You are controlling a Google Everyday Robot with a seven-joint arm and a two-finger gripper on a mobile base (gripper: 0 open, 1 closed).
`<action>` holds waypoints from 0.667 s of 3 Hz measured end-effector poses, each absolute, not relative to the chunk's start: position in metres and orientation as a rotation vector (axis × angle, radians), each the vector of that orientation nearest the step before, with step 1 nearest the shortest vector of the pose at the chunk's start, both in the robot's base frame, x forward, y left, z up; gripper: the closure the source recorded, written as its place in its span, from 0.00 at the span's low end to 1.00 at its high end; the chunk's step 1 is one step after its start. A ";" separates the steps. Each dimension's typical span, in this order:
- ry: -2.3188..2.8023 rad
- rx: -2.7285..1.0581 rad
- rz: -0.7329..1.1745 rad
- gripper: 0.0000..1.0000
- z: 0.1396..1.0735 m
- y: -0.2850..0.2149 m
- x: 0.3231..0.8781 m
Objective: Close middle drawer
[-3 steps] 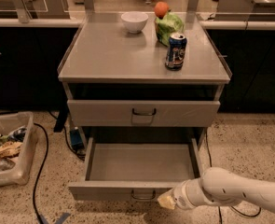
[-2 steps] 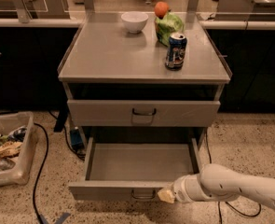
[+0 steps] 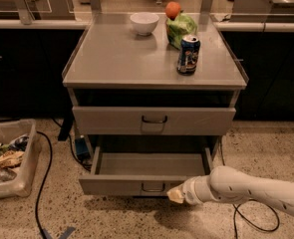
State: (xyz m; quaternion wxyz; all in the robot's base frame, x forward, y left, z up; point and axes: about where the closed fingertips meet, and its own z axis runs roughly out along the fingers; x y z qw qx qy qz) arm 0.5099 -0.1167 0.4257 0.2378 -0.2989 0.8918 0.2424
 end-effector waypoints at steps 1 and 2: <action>2.455 -0.802 0.659 1.00 0.422 -0.117 0.514; 2.463 -0.755 0.632 1.00 0.413 -0.122 0.538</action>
Offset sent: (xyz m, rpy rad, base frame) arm 0.0601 -0.0146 -0.0212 -0.0219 -0.0154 -0.1076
